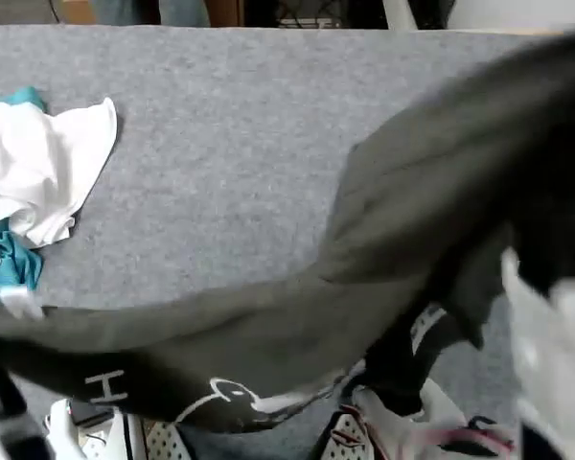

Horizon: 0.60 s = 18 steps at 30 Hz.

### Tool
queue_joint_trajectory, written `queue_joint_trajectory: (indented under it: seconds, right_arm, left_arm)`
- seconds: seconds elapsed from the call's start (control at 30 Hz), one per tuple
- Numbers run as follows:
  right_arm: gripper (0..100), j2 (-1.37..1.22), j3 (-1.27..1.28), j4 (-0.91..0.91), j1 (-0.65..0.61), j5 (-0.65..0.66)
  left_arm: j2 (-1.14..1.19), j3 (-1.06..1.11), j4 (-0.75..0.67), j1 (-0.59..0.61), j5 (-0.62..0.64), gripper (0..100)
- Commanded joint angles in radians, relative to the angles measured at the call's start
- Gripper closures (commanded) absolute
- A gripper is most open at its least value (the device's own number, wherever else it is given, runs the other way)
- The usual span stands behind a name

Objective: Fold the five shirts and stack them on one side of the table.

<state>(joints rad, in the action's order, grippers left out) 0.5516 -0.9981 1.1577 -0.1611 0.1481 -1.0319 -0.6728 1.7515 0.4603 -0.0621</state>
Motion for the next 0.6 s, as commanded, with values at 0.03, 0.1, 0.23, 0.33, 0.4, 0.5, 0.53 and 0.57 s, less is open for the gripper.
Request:
queue_joint_trajectory:
  seconds: [0.03,0.1,0.23,0.33,0.4,0.5,0.53,0.57]
  right_arm:
    - [98.6,-0.024,0.338,-0.057,0.006,-0.002]
    - [98.5,-0.059,0.489,-0.107,0.009,-0.002]
    - [98.5,-0.176,0.765,-0.287,0.012,0.021]
    - [98.5,-0.298,0.900,-0.489,0.025,0.058]
    - [98.5,-0.398,0.912,-0.620,0.054,0.060]
    - [98.5,-0.555,0.822,-0.710,0.086,0.054]
    - [98.5,-0.607,0.760,-0.709,0.089,0.052]
    - [98.5,-0.659,0.697,-0.709,0.092,0.052]
  left_arm:
    - [0.003,0.355,-0.118,0.010,0.020,97]
    - [0.002,0.581,-0.293,0.010,0.046,97]
    - [0.006,1.033,-0.798,0.004,0.055,97]
    - [0.061,1.310,-1.237,-0.047,0.046,97]
    - [0.143,1.392,-1.424,-0.059,0.021,97]
    - [0.305,1.363,-1.498,-0.105,-0.043,97]
    - [0.364,1.326,-1.501,-0.114,-0.052,97]
    - [0.423,1.283,-1.498,-0.117,-0.055,97]
